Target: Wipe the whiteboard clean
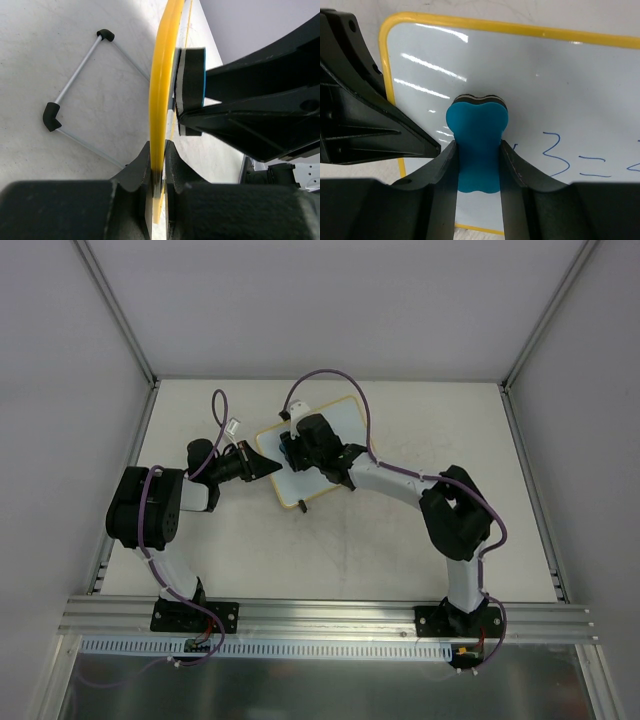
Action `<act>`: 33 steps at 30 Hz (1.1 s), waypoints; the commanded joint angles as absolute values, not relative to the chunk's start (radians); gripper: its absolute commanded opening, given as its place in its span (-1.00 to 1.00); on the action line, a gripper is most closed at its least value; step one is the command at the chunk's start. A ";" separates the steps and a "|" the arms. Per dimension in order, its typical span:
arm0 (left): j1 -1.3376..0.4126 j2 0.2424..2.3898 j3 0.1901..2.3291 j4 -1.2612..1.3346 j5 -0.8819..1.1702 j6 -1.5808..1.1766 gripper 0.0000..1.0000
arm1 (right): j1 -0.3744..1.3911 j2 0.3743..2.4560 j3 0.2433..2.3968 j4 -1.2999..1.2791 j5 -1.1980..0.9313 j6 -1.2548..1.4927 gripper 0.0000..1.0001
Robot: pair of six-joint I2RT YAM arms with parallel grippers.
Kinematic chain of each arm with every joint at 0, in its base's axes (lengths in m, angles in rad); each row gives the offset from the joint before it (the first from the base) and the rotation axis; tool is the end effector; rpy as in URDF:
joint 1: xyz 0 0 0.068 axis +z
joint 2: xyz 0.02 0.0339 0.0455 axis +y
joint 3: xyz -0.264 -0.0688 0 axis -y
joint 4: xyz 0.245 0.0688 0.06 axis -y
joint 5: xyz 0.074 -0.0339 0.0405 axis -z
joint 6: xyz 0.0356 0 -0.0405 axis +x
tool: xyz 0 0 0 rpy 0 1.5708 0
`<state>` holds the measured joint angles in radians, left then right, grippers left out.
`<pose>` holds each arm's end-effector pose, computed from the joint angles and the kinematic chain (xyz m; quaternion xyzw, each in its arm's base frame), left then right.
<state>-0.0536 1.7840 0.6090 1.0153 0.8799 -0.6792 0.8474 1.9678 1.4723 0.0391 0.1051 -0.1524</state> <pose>0.3192 -0.0446 0.1532 0.0508 0.7403 -0.5129 0.4316 0.3102 0.3456 0.2450 -0.3819 0.7572 0.1379 0.5117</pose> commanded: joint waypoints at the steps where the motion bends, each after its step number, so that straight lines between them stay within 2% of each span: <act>1: -0.043 1.786 0.609 0.900 0.652 -0.611 -1.00 | 0.844 1.945 1.370 0.041 0.114 -0.115 -0.99; 10: -0.043 1.786 0.604 0.919 0.658 -0.609 -1.00 | 0.853 1.878 1.119 0.176 0.129 -0.049 -0.99; 14: -0.043 1.784 0.603 0.925 0.664 -0.607 -1.00 | 0.857 1.881 1.104 0.178 0.141 -0.049 -1.00; 20: -0.043 1.782 0.600 0.933 0.666 -0.607 -1.00 | 0.854 1.905 1.182 0.155 0.152 -0.075 -0.99; 25: -0.043 1.784 0.598 0.937 0.673 -0.606 -1.00 | 0.845 1.934 1.346 0.072 0.132 -0.101 -0.99; 33: -0.043 1.784 0.597 0.946 0.675 -0.606 -1.00 | 0.865 1.944 1.404 0.046 0.095 -0.100 -1.00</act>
